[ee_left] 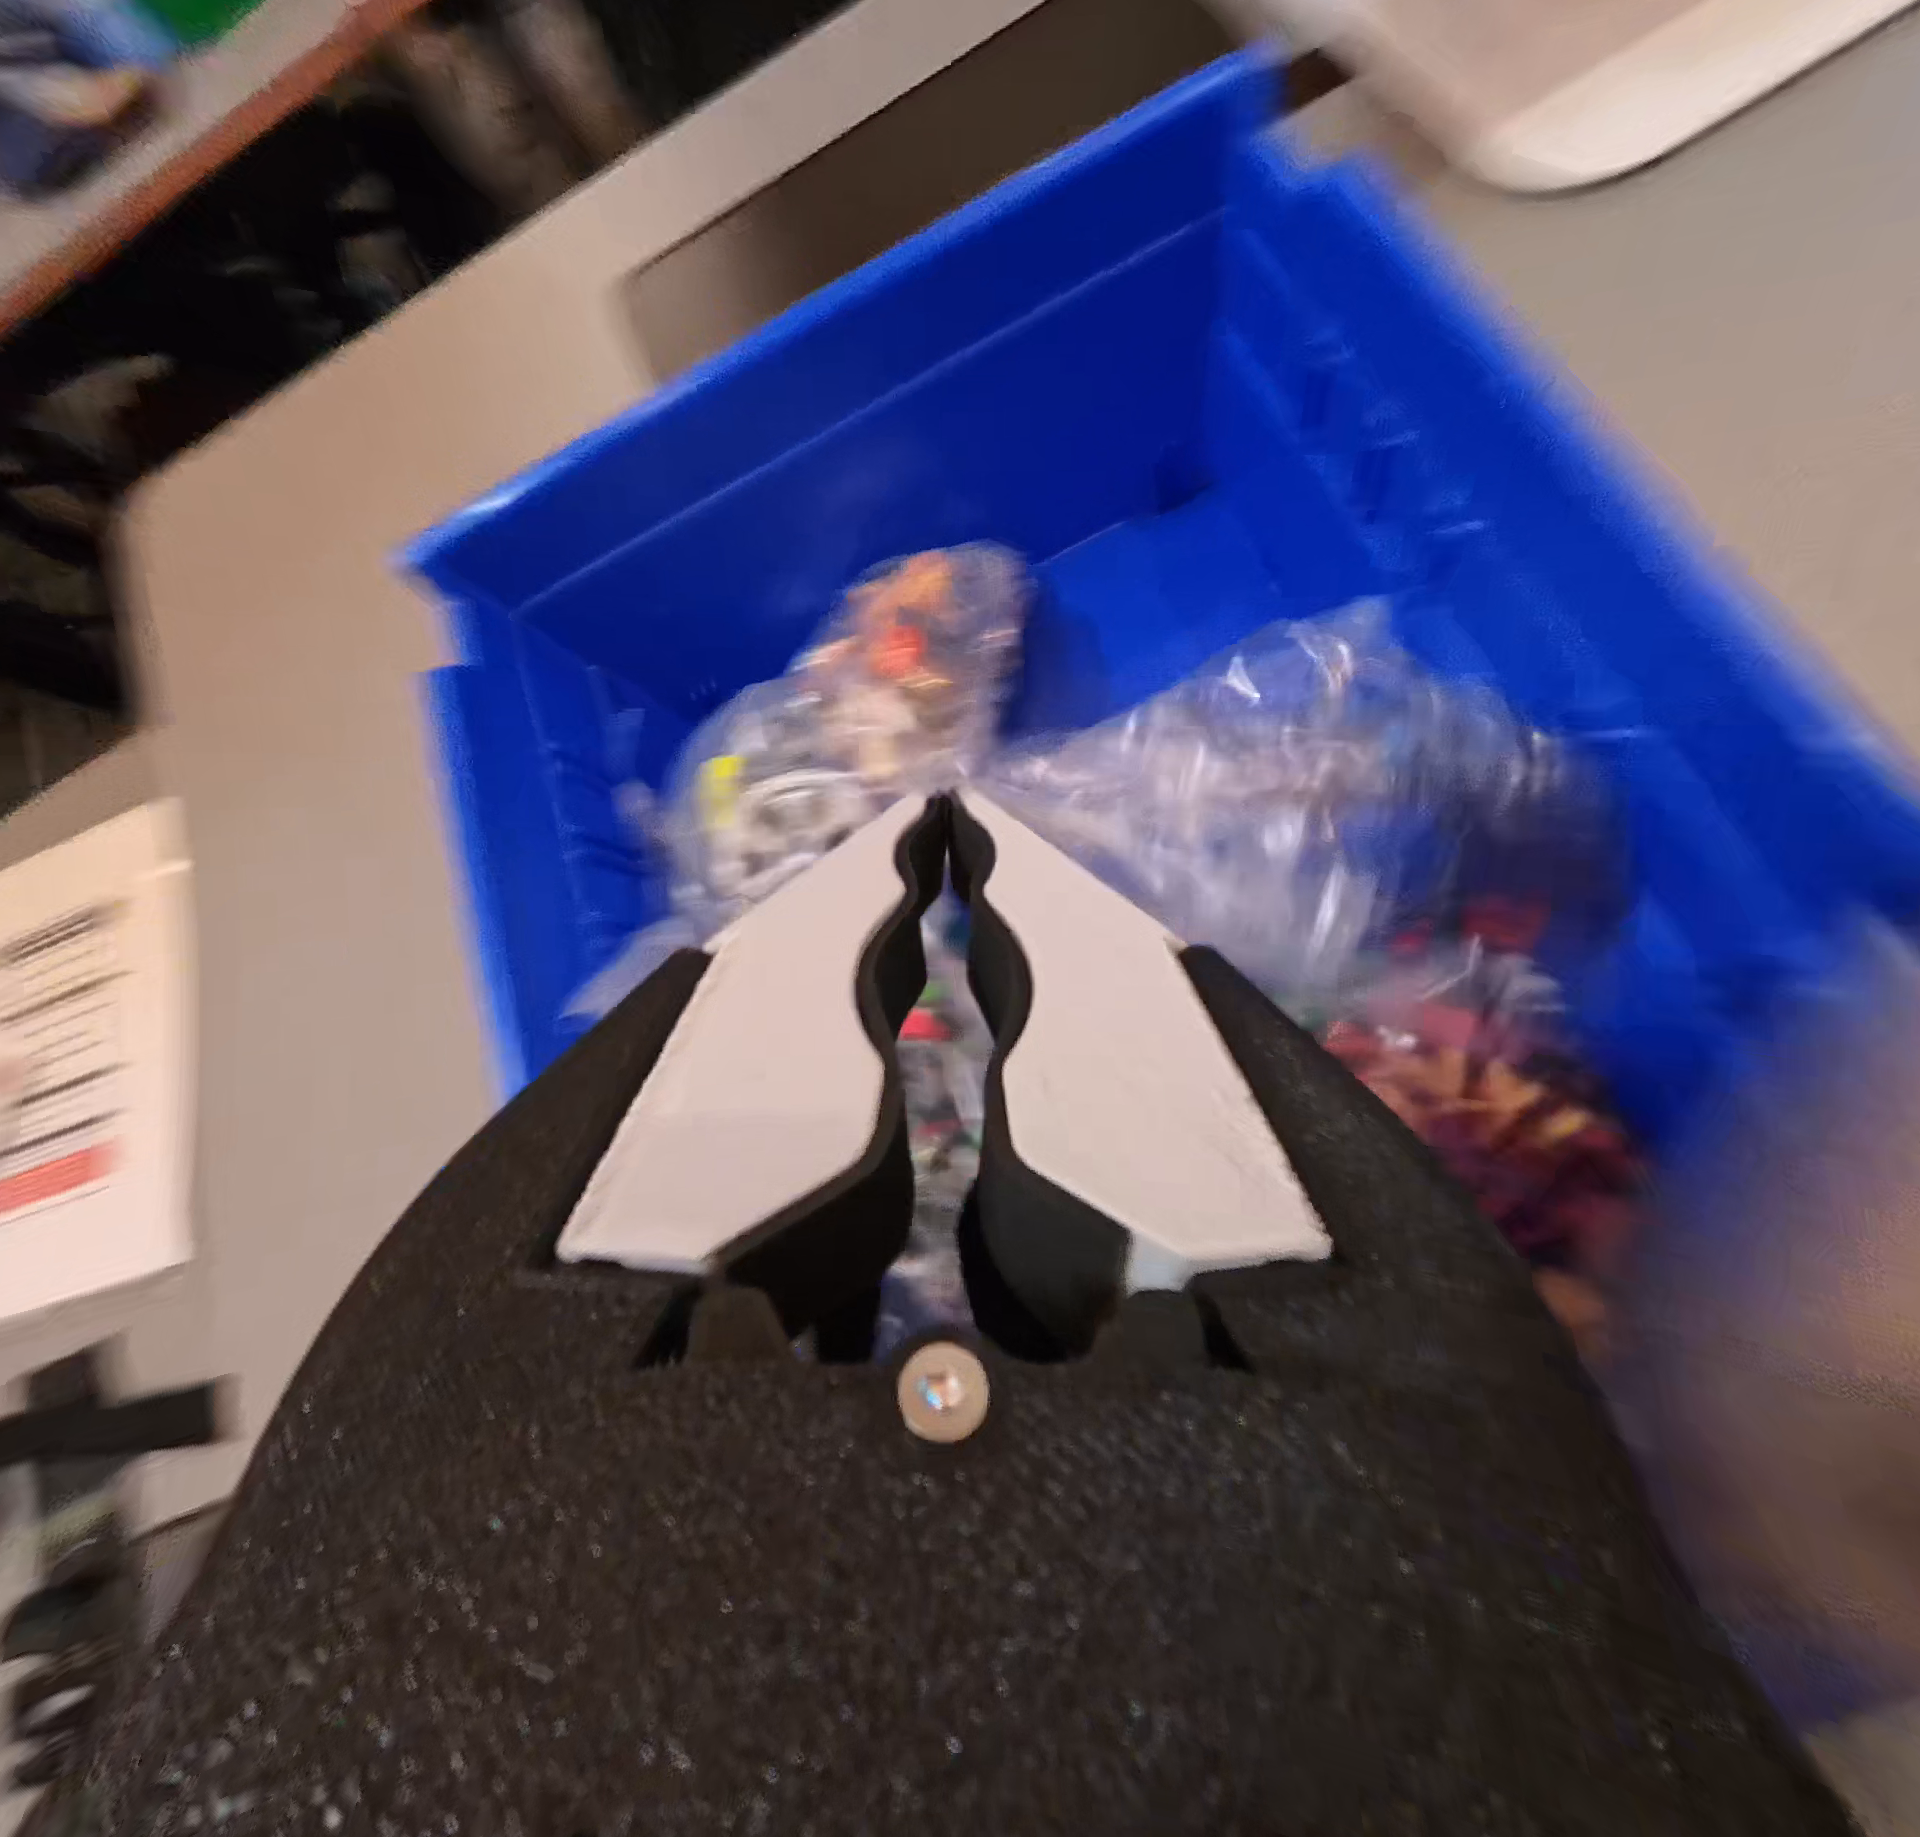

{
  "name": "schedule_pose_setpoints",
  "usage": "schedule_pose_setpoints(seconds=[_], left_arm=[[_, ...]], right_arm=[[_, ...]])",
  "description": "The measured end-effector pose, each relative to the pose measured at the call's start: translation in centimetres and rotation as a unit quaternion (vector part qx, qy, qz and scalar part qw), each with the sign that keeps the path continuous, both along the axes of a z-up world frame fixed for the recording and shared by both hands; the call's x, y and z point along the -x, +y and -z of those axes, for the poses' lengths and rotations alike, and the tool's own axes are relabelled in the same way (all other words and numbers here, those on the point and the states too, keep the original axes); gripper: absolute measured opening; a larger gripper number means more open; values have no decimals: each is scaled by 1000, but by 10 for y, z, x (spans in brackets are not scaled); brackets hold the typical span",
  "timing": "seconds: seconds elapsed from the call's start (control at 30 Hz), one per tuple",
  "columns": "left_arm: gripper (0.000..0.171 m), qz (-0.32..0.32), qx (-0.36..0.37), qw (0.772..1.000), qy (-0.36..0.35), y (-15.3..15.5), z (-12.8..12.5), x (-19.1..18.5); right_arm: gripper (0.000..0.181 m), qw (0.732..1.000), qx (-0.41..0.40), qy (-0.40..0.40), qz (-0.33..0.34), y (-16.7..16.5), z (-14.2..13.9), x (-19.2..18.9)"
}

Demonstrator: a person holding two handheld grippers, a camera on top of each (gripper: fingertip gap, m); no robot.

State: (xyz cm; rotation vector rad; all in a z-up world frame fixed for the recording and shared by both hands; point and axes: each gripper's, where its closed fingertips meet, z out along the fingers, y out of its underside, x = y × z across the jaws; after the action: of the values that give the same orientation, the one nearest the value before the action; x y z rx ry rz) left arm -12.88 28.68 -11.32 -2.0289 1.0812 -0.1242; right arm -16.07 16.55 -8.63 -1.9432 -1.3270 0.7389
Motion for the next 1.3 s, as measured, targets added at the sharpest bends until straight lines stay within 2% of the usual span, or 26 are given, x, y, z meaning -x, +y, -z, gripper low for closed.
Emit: schedule_pose_setpoints(seconds=[0.03, 0.07, 0.1, 0.17, 0.2, 0.23, 0.3, 0.4, 0.5, 0.6, 0.73, 0.77, 0.83, 0.87, 1.0, 1.13, 1.23, 1.27, 1.3], left_arm=[[0, -16, -10, 1000, 13, 14, -2, 7], [0, -33, 6, 999, -13, 27, -5, 10], [0, -29, 19, 999, -29, 34, -10, 6], [0, 11, 11, 1000, 1, 34, -19, -4], [0, 33, 18, 999, -21, 30, -26, -10], [0, 47, 30, 997, -45, 25, -32, -12], [0, 48, 21, 998, -28, 21, -36, -2], [0, 78, 26, 996, -44, 1, -45, -4], [0, 91, 48, 992, -70, -12, -51, -5], [0, 104, 50, 991, -68, -23, -52, -4], [0, 135, 61, 985, -88, -40, -56, -11], [0, 137, 67, 984, -89, -42, -54, -10], [0, 146, 70, 983, -89, -45, -52, -8], [0, 144, 70, 983, -91, -45, -51, -6], [0, 147, 66, 982, -95, -45, -52, 1], [0, 155, 64, 981, -94, -44, -54, -2], [0, 150, 62, 983, -84, -41, -53, -2], [0, 151, 62, 983, -88, -40, -54, -2], [0, 151, 61, 983, -88, -40, -54, -1]], right_arm=[[0, 992, 43, 60, -106, -50, -16, 26], [0, 985, 23, 35, -165, -83, -10, 41], [0, 987, -5, -6, -163, -91, 3, 51], [0, 996, -16, 2, -87, -72, 8, 50], [0, 998, -18, 15, -51, -59, 2, 39], [0, 999, -22, 29, -27, -50, -7, 26], [0, 998, -45, 39, 25, -27, -27, -5], [0, 988, -74, 65, 119, 17, -55, -50], [27, 983, -84, 27, 162, 51, -46, -74], [43, 980, -111, -13, 162, 78, -28, -75], [42, 982, -146, -47, 108, 89, -13, -52], [39, 982, -152, -59, 95, 91, -10, -49], [4, 984, -150, -67, 71, 90, -5, -43], [2, 986, -142, -59, 67, 90, -5, -42], [7, 995, -84, -9, 57, 84, -11, -44], [6, 994, -96, -32, 48, 83, -11, -53], [32, 992, -109, -45, 52, 80, -17, -63], [30, 991, -114, -38, 57, 80, -21, -66], [19, 991, -114, -27, 57, 80, -25, -67]])
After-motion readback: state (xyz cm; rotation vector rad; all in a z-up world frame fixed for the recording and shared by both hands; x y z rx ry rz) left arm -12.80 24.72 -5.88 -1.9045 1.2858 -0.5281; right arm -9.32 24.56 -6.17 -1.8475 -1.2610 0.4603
